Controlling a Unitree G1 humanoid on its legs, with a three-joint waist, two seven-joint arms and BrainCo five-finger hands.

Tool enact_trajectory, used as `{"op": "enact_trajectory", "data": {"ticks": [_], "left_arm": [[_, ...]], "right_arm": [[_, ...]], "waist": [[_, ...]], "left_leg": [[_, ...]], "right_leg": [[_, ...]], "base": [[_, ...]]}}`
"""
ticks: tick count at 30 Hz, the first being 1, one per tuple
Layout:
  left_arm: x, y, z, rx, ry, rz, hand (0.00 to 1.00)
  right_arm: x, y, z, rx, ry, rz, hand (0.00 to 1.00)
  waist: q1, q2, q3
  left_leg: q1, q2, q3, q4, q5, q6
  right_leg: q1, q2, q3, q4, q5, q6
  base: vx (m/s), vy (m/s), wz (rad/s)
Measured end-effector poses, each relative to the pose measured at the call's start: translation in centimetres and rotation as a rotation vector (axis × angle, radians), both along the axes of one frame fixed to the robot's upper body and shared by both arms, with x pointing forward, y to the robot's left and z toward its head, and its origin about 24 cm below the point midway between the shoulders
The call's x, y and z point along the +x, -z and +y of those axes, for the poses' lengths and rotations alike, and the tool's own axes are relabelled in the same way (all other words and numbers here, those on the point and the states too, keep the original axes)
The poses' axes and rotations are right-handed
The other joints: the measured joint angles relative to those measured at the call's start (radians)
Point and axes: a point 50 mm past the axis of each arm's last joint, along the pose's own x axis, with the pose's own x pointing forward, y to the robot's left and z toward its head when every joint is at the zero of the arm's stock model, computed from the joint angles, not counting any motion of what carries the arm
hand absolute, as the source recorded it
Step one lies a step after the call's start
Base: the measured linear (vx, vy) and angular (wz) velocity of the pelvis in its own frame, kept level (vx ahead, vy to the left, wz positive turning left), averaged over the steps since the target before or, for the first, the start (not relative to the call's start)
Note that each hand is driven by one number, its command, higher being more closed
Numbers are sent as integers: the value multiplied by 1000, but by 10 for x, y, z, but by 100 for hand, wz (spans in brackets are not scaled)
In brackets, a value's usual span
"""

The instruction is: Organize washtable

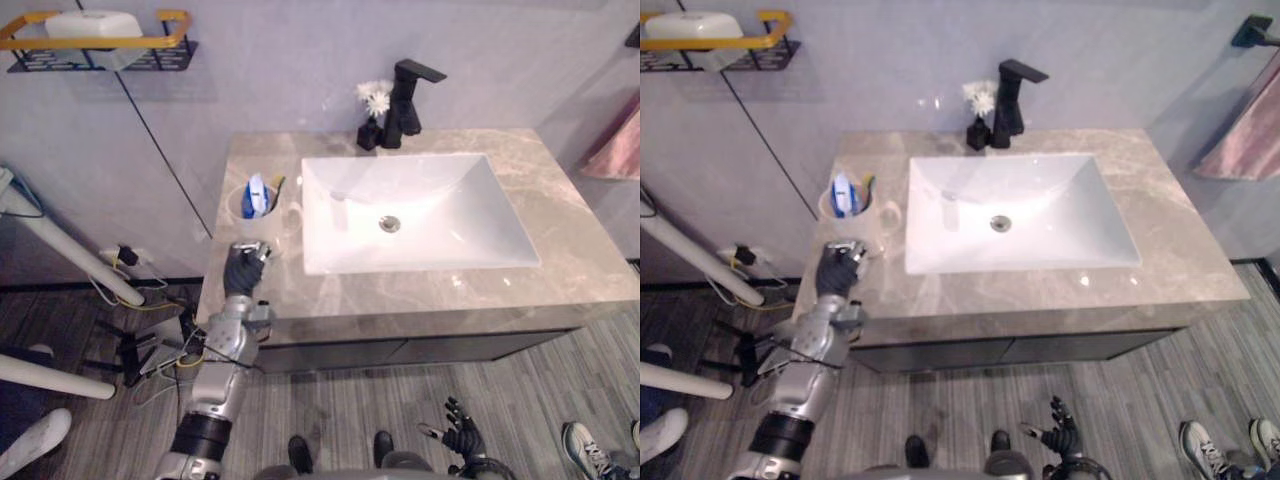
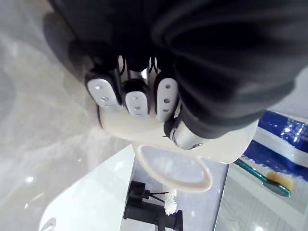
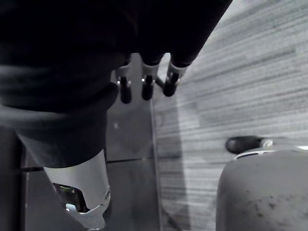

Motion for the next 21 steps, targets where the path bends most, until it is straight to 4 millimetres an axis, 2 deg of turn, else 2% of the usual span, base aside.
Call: {"op": "enact_trajectory", "data": {"ticks": [11,21], "left_arm": [[1,-1,-5,3,18,-2,100],[13,-12,-8,16,15,-37,100]], "right_arm": [[4,-1,1,1,-5,-11,0],[4,-1,0,0,-5,-11,0]], "waist": [[-1,1,1],[-1,-1,4]], "left_leg": [[0,0,-1,0,0,0],[-5,-1,-1,0,0,0]], "right_leg": [[0,0,-1,0,0,0],[-4,0,-1,0,0,0]], "base": [[0,0,0],[0,0,0]]}}
